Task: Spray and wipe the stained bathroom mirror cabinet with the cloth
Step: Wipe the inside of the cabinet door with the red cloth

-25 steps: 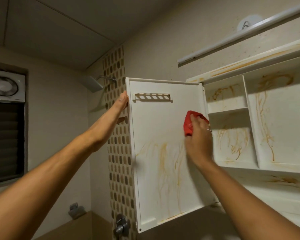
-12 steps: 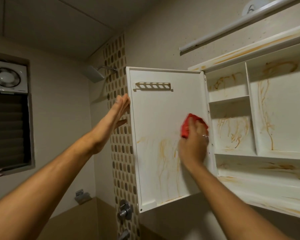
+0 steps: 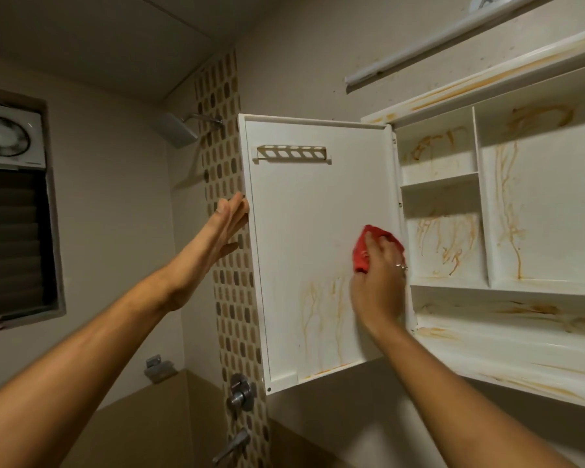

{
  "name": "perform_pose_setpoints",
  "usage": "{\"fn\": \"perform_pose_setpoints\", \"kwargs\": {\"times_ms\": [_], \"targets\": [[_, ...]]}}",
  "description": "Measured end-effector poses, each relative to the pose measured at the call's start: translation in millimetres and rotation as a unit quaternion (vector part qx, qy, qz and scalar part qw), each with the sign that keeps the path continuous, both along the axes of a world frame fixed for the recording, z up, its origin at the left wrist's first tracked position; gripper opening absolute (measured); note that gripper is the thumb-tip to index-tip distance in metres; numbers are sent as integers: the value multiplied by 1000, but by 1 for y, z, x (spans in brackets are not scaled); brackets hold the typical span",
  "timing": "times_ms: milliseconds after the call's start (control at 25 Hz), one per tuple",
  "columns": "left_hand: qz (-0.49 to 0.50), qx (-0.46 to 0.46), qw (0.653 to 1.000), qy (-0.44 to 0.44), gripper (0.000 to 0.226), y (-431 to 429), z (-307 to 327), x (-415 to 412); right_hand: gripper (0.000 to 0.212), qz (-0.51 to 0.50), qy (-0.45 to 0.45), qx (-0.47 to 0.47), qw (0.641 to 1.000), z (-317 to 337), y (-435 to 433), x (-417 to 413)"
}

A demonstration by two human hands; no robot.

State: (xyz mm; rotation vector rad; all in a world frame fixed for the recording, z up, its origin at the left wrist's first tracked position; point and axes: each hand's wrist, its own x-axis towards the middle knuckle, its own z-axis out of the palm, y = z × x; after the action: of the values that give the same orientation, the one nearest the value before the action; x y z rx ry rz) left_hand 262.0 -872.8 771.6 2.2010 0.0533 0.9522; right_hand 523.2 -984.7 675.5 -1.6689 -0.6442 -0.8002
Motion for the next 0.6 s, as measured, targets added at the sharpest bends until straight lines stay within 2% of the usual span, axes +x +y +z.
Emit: {"fn": "perform_pose_setpoints", "kwargs": {"times_ms": [40, 80, 160, 200, 240, 280, 320, 360, 400, 440, 480, 520, 560, 600], "targets": [[6, -4, 1000, -4, 70, -5, 0, 0, 82, 13, -39, -2, 999, -1, 19, -30], [13, -4, 1000, -9, 68, -13, 0, 0, 84, 42, -122, -18, 991, -7, 36, -55], [29, -6, 999, -19, 64, -28, -4, 0, 77, 91, -321, -135, 933, -28, 46, -70], [32, -11, 999, -12, 71, -38, -6, 0, 70, 87, -387, -177, 901, -34, 36, -55], [18, -19, 1000, 1, 99, -48, -7, -1, 66, 70, -401, -184, 895, -38, 20, -29], [5, -22, 1000, 22, 143, -56, -6, -5, 65, 59, -342, -173, 922, -40, 3, -2], [3, -33, 999, 36, 177, -62, -6, -9, 68, 52, -231, -131, 963, -41, -13, 22], [-3, -34, 998, 44, 192, -65, -5, -12, 72, 47, -115, -74, 989, -41, -25, 38], [4, -31, 998, 45, 194, -66, -4, -12, 76, 37, -31, -30, 998, -42, -26, 39], [11, -27, 998, 48, 191, -65, -3, -11, 78, 22, 16, -9, 1000, -42, -16, 22], [21, -26, 998, 44, 187, -63, -4, -10, 81, 16, 21, -13, 1000, -43, 0, -4], [22, -22, 999, 41, 181, -61, -8, -11, 86, 28, -19, -20, 999, -50, 17, -34], [18, -20, 999, 36, 168, -59, -13, -10, 90, 51, -96, -40, 993, -60, 33, -61], [17, -20, 999, 31, 147, -57, -18, -10, 92, 88, -189, -85, 974, -75, 42, -79]]}}
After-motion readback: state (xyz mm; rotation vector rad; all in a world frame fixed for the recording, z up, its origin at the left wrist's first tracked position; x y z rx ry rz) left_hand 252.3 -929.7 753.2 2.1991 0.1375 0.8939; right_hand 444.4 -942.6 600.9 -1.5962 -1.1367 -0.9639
